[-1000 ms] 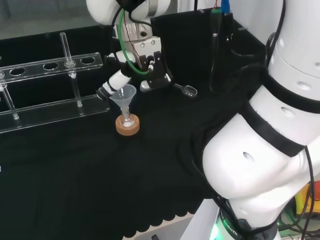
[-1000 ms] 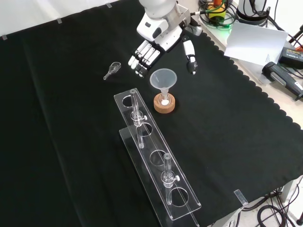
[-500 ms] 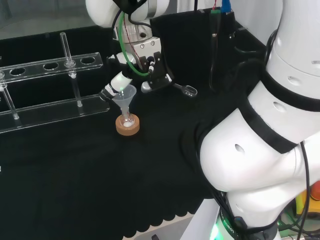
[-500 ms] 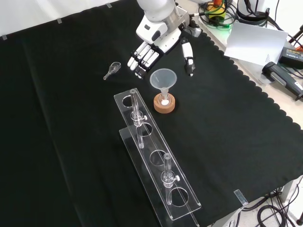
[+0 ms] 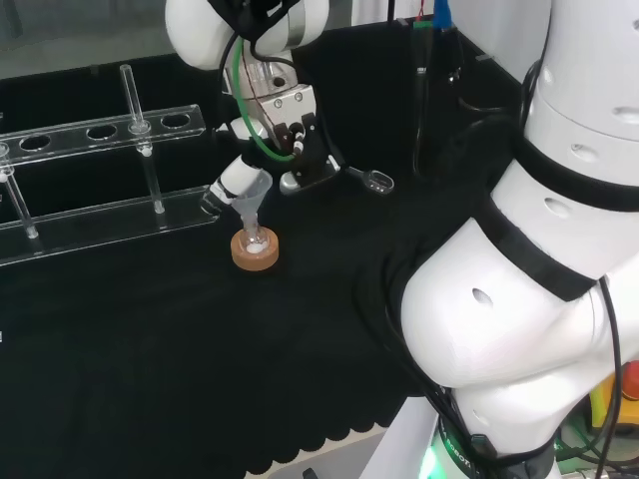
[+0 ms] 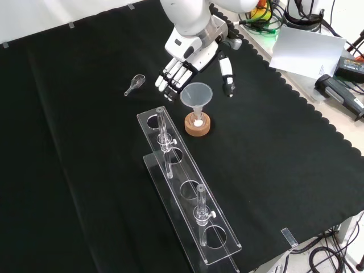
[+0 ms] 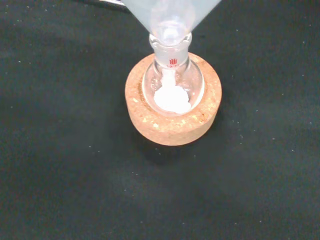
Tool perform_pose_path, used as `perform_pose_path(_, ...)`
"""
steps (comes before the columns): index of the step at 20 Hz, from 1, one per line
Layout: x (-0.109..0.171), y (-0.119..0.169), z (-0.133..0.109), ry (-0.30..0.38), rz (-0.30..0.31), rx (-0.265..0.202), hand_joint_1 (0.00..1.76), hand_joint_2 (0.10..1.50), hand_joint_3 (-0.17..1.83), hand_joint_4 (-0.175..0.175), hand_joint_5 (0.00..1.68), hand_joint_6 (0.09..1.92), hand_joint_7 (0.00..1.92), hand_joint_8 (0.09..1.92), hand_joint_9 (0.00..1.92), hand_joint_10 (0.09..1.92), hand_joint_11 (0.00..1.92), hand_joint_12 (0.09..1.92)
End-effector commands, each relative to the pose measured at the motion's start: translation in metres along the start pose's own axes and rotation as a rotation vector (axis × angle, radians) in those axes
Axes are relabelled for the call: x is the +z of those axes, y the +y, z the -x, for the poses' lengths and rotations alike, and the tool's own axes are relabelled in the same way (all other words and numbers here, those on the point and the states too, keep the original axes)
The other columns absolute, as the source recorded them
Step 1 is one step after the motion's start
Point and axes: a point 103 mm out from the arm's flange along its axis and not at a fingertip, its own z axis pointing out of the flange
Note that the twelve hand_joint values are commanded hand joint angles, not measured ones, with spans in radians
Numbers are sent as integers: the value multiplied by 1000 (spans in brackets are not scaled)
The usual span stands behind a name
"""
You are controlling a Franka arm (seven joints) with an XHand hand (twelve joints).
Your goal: Remove the funnel from the round-bottom flask.
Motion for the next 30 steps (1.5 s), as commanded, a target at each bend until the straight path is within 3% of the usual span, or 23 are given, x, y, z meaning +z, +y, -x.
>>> perform_pose_path(1,2,4,4,-12,-14,22,461,604,14,-143,0,87,158,103,30,87,0,87)
perform_pose_path(9,1,6,12,-7,-38,23,457,604,13,-145,0,87,161,109,36,87,0,87)
perform_pose_path(30,9,-3,5,-39,-82,50,441,606,11,-148,0,87,183,138,57,87,0,87)
